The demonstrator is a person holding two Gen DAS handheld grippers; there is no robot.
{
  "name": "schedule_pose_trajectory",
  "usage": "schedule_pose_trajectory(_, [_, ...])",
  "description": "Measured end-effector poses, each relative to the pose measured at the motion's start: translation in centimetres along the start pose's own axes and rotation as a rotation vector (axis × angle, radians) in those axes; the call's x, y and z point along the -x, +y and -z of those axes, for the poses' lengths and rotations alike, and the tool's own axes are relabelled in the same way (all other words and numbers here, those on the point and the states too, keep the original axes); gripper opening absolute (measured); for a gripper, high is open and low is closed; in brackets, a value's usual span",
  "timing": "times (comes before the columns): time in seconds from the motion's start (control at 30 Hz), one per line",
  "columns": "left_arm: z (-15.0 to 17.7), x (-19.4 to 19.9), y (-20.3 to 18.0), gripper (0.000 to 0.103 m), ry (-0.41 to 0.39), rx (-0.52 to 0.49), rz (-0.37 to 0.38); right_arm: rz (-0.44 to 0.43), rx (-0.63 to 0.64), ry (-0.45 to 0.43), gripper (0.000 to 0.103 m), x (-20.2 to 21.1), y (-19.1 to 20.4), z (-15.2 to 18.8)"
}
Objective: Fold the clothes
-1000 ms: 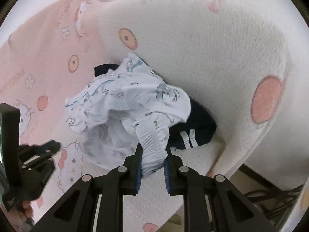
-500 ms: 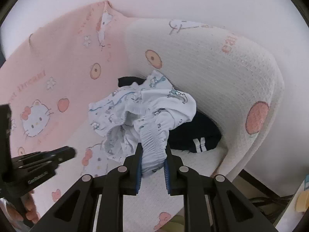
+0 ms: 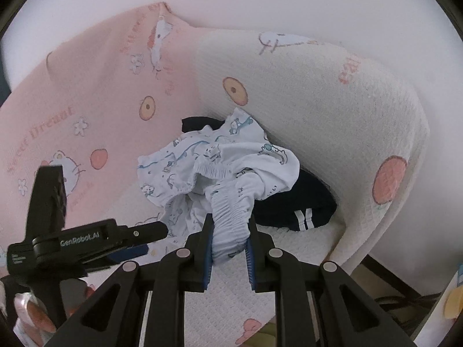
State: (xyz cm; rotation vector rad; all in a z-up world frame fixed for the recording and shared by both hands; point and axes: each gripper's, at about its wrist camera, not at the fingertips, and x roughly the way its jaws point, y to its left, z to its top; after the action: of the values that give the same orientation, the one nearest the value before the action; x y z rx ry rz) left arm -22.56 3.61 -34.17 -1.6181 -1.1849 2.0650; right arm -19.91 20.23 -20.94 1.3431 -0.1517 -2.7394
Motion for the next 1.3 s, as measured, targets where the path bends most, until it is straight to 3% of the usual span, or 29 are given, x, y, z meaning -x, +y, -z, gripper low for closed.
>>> schedule_pose_trajectory(0.17, [-0.9, -3.0, 1.4, 0.068, 0.011, 0.178, 0.051, -0.018, -0.061, 0.009, 0.017, -0.4, -1.2, 0.0])
schedule_pose_trajectory(0.47, [-2.8, -6.3, 0.6, 0.066, -0.061, 0.199, -0.025, -0.036, -0.093, 0.024, 0.017, -0.8, -2.5, 0.1])
schedule_pose_trajectory(0.5, [-3.0, -6.3, 0.4, 0.061, -0.079, 0.194, -0.032, -0.038, -0.095, 0.026, 0.017, -0.9, -2.6, 0.2])
schedule_pose_trajectory(0.57, [-3.4, -6.3, 0.1, 0.025, -0.113, 0.182, -0.048, -0.04, -0.096, 0.037, 0.018, -1.2, -2.8, 0.5])
schedule_pose_trajectory(0.67, [-4.0, -5.8, -0.6, 0.008, -0.159, 0.12, -0.106, -0.044, -0.102, 0.057, 0.019, -1.9, -3.2, 0.9])
schedule_pose_trajectory(0.7, [-4.1, -5.4, -0.9, 0.006, -0.184, 0.092, -0.114, -0.047, -0.108, 0.072, 0.026, -2.3, -3.3, 1.0])
schedule_pose_trajectory(0.73, [-4.2, -4.9, -1.1, 0.005, -0.209, 0.069, -0.106, -0.047, -0.121, 0.09, 0.034, -2.7, -3.6, 1.1])
schedule_pose_trajectory(0.77, [-4.4, -4.4, -1.4, 0.005, -0.229, 0.052, -0.106, -0.045, -0.137, 0.11, 0.058, -3.1, -3.8, 1.2])
schedule_pose_trajectory(0.8, [-4.6, -3.9, -1.6, 0.005, -0.241, 0.034, -0.124, -0.043, -0.162, 0.126, 0.07, -3.4, -4.3, 1.3])
schedule_pose_trajectory(0.97, [-5.1, -2.3, -2.1, 0.004, -0.286, -0.061, -0.202, -0.064, -0.256, 0.154, 0.073, -4.0, -6.2, 1.7])
schedule_pose_trajectory(1.13, [-3.9, 0.9, -1.6, 0.004, -0.341, -0.185, -0.265, 0.004, -0.198, 0.174, 0.074, -4.4, -6.2, 1.5])
schedule_pose_trajectory(1.3, [-2.6, 4.4, -2.3, 0.004, -0.403, -0.274, -0.307, 0.016, -0.172, 0.192, 0.074, -4.9, -5.4, 1.4])
